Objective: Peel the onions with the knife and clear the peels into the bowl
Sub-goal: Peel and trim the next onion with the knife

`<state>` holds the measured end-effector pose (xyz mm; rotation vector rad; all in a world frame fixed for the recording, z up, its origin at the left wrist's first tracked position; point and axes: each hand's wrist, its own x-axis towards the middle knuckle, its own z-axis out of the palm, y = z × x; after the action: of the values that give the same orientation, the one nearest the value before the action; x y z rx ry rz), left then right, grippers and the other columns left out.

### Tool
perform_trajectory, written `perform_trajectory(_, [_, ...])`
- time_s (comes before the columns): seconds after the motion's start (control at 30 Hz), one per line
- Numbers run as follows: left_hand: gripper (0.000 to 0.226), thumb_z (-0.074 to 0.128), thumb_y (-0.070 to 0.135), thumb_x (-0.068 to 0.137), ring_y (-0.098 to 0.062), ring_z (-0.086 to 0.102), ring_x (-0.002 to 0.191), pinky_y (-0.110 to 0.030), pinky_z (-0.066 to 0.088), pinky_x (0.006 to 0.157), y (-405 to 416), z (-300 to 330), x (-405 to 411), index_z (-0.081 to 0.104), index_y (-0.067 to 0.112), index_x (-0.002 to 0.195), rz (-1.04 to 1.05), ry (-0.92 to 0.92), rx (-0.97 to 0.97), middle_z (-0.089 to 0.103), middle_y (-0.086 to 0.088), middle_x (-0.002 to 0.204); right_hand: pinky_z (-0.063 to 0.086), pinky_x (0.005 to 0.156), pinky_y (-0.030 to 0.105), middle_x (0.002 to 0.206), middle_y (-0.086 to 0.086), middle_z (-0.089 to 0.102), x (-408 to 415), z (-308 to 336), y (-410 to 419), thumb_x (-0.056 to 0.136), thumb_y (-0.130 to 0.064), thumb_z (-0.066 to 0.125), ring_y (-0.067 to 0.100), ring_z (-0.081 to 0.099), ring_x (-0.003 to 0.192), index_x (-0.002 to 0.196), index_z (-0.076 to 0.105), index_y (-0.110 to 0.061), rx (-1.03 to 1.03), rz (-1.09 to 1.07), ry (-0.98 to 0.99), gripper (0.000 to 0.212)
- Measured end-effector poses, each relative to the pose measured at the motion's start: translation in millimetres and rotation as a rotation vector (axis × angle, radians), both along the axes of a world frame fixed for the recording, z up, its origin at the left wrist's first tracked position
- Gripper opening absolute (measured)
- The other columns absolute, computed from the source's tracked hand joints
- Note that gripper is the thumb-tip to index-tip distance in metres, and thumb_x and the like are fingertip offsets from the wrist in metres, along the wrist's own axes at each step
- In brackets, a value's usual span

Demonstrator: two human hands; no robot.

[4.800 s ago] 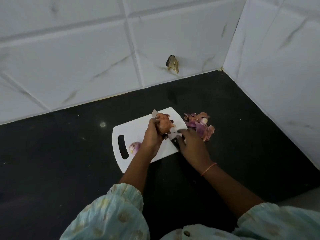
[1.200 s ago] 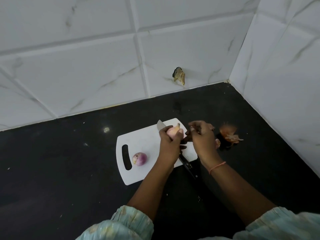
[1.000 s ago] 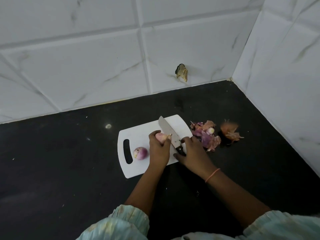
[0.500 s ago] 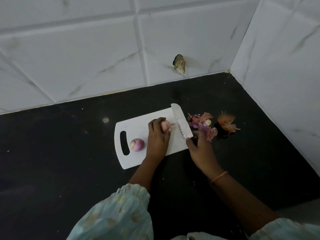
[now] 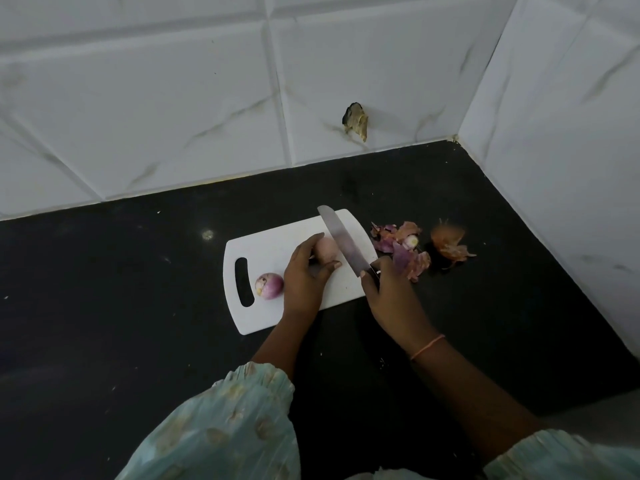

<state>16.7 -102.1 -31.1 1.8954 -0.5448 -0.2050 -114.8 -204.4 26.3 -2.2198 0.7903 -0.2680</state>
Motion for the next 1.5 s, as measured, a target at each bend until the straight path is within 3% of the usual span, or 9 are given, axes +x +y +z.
perform_trajectory(0.17, [0.051,0.080,0.019,0.081,0.006,0.053,0.111,-0.007,0.040,0.091,-1.1,2.0,0.5,0.059,0.026,0.128,0.000,-0.011,-0.006,0.059,0.018,0.124,0.036,0.053,0.025,0.069,0.000,0.051,5.1,5.9,-6.2,0.102,-0.038,0.043,0.012,0.052,0.061,0.089,0.054,-0.015,-0.060,0.039,0.157,0.029])
perform_trajectory(0.37, [0.051,0.081,0.015,0.080,0.016,0.052,0.107,-0.003,0.040,0.089,-0.3,4.4,-1.7,0.059,0.027,0.125,0.007,0.007,-0.035,0.057,0.025,0.117,0.027,0.051,0.027,0.065,0.002,0.047,10.6,26.1,-20.2,0.105,-0.038,0.036,0.013,0.045,0.058,0.071,0.046,-0.018,-0.078,0.118,0.328,0.041])
perform_trajectory(0.57, [0.049,0.080,0.015,0.081,0.016,0.053,0.106,-0.003,0.040,0.087,-0.4,7.2,-3.1,0.057,0.033,0.121,0.001,0.040,-0.049,0.058,0.029,0.113,0.044,0.062,0.030,0.069,-0.003,0.048,13.9,18.1,-3.6,0.105,-0.041,0.031,0.014,0.054,0.067,0.098,0.056,-0.011,-0.287,0.110,0.388,0.039])
perform_trajectory(0.87, [0.050,0.079,0.016,0.081,0.010,0.056,0.106,-0.007,0.044,0.090,0.3,5.9,0.0,0.060,0.024,0.126,-0.011,0.032,-0.037,0.061,0.017,0.121,0.040,0.064,0.028,0.088,0.003,0.058,33.4,21.5,5.4,0.107,-0.035,0.031,0.014,0.053,0.074,0.116,0.052,-0.007,-0.400,0.154,0.473,0.036])
perform_trajectory(0.97, [0.048,0.080,0.014,0.080,0.003,0.058,0.109,-0.012,0.046,0.092,0.8,5.1,-0.2,0.060,0.027,0.122,-0.017,0.012,-0.057,0.063,0.014,0.119,0.038,0.060,0.027,0.089,0.003,0.063,31.1,19.2,9.2,0.107,-0.032,0.031,0.017,0.063,0.077,0.115,0.049,-0.009,-0.495,0.169,0.461,0.030])
perform_trajectory(1.17, [0.050,0.081,0.016,0.079,-0.002,0.057,0.111,-0.013,0.046,0.092,0.5,3.0,1.8,0.061,0.024,0.123,-0.039,-0.037,-0.031,0.060,0.012,0.119,0.037,0.060,0.027,0.090,0.003,0.065,38.1,10.6,4.4,0.106,-0.026,0.034,0.017,0.062,0.074,0.115,0.049,-0.008,-0.448,0.181,0.468,0.025])
perform_trajectory(1.4, [0.051,0.083,0.017,0.077,0.001,0.054,0.111,-0.011,0.044,0.091,1.9,3.3,3.8,0.061,0.023,0.123,-0.044,-0.043,-0.027,0.060,0.010,0.119,0.031,0.052,0.023,0.071,-0.001,0.051,25.3,1.2,-17.6,0.104,-0.035,0.039,0.009,0.049,0.061,0.091,0.054,-0.011,-0.069,0.174,0.332,0.031])
perform_trajectory(1.5, [0.051,0.082,0.018,0.078,0.004,0.053,0.110,-0.010,0.044,0.090,1.0,4.7,2.7,0.060,0.026,0.123,-0.043,-0.041,-0.023,0.058,0.014,0.118,0.034,0.054,0.025,0.070,-0.003,0.048,30.1,-5.2,-17.9,0.105,-0.036,0.038,0.011,0.049,0.062,0.089,0.050,-0.013,-0.124,0.177,0.340,0.029])
